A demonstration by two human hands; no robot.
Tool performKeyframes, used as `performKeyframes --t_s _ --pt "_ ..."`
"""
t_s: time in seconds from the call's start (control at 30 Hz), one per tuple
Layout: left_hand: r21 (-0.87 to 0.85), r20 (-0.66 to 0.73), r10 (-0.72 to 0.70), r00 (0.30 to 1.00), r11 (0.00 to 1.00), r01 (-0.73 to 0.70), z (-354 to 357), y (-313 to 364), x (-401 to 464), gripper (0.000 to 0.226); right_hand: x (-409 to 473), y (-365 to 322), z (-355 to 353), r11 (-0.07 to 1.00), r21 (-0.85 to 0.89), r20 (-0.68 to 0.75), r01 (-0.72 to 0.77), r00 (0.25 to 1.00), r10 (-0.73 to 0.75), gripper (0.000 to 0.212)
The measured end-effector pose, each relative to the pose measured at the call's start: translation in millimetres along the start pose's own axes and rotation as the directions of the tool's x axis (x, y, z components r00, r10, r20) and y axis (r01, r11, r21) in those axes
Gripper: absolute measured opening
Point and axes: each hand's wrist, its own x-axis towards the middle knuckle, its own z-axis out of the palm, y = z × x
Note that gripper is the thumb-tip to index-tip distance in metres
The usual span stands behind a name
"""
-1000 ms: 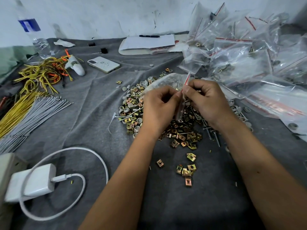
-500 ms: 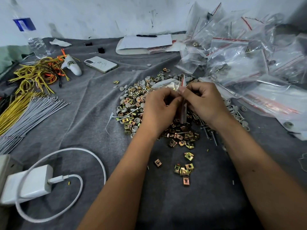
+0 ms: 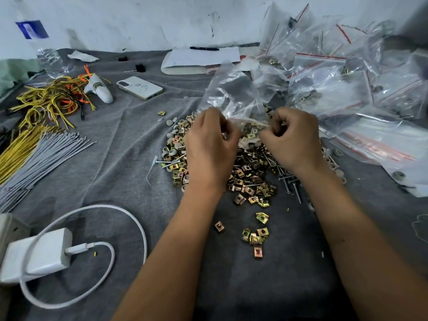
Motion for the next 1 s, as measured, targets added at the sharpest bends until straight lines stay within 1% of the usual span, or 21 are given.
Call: performKeyframes --t_s 0.07,0.17,0.2,0.23,0.33,0.37,0.4,0.43,0.47,0.5,0.53,0.57,0.6,0.67,0.7,0.73,0.8,0.83,0.87,0.93,1.0 --pt "-0.046 0.029 0.035 0.999 0.998 -0.034 3 2 0 0.016 -2 -5 5 0.996 0.087 0.013 -0.006 1.0 0.005 0.019" --pt "-0.078 0.202 0.024 0.979 0.997 -0.008 5 4 -2 0.019 -5 -9 10 0.99 0.129 0.017 0.048 0.999 -0.05 0.014" --pt "-0.074 0.225 0.019 0.974 0.997 -0.003 4 3 -2 0.019 -4 -9 10 0.99 0.133 0.001 0.052 0.999 -0.053 0.014" --pt "-0.071 0.211 0.011 0.977 0.997 0.004 2 2 -1 0.017 -3 -8 8 0.99 0.133 -0.026 0.047 0.999 -0.044 0.013" --pt "-0.118 0.051 -0.071 0.996 0.99 0.077 -5 -5 5 0.015 1 -1 3 0.995 0.101 -0.122 -0.009 0.992 0.022 0.014" --pt "-0.119 0.004 -0.094 0.996 0.988 0.094 -7 -7 7 0.015 2 0 2 0.995 0.087 -0.111 -0.04 0.993 0.05 0.015" --pt "-0.092 -0.038 -0.105 0.994 0.991 0.101 -9 -7 8 0.015 2 0 2 0.994 0.082 -0.05 -0.067 0.996 0.071 0.019" --pt "-0.054 -0.082 -0.106 0.991 0.993 0.102 -10 -6 9 0.015 1 -1 1 0.992 0.094 0.056 -0.083 0.995 0.078 0.022" --pt "-0.023 -0.134 -0.103 0.986 0.995 0.1 -12 -6 10 0.014 1 -3 -1 0.99 0.115 0.188 -0.078 0.981 0.055 0.024" --pt "0.0 -0.191 -0.093 0.977 0.995 0.095 -15 -7 12 0.014 1 -4 -5 0.991 0.128 0.321 -0.044 0.947 0.001 0.023" --pt "0.02 -0.24 -0.076 0.968 0.996 0.083 -17 -7 13 0.012 2 -5 -12 0.992 0.122 0.446 0.007 0.893 -0.061 0.02" --pt "0.048 -0.269 -0.052 0.962 0.997 0.067 -20 -7 14 0.009 3 -8 -19 0.993 0.106 0.563 0.05 0.821 -0.101 0.015" --pt "0.086 -0.268 -0.03 0.963 0.995 0.055 -21 -7 15 0.008 4 -12 -24 0.994 0.077 0.668 0.075 0.736 -0.107 0.011" --pt "0.163 -0.17 -0.009 0.985 0.986 0.037 -19 -6 13 0.01 4 -19 -28 0.993 -0.034 0.81 0.11 0.585 -0.037 0.01" --pt "0.189 -0.083 -0.013 0.996 0.982 0.029 -16 -5 11 0.012 4 -22 -28 0.985 -0.108 0.842 0.132 0.539 0.02 0.012" --pt "0.206 0.021 -0.023 1.0 0.978 0.018 -12 -6 9 0.013 3 -27 -27 0.972 -0.18 0.853 0.152 0.516 0.078 0.013" --pt "0.235 0.237 -0.077 0.968 0.972 0.02 -7 -9 6 0.008 3 -36 -24 0.935 -0.297 0.839 0.192 0.519 0.16 0.014" --pt "0.251 0.308 -0.102 0.946 0.968 0.023 -5 -11 5 0.004 2 -41 -23 0.912 -0.343 0.828 0.225 0.531 0.181 0.014" --pt "0.258 0.346 -0.112 0.931 0.966 0.02 -4 -12 4 0.002 1 -46 -21 0.889 -0.379 0.819 0.258 0.541 0.192 0.012" --pt "0.228 0.358 -0.094 0.929 0.974 0.011 -4 -13 2 0.006 -3 -55 -16 0.856 -0.426 0.804 0.294 0.556 0.209 0.009" --pt "0.168 0.325 -0.069 0.943 0.986 0.014 -5 -13 3 0.007 -7 -59 -11 0.833 -0.46 0.792 0.307 0.566 0.229 0.011"
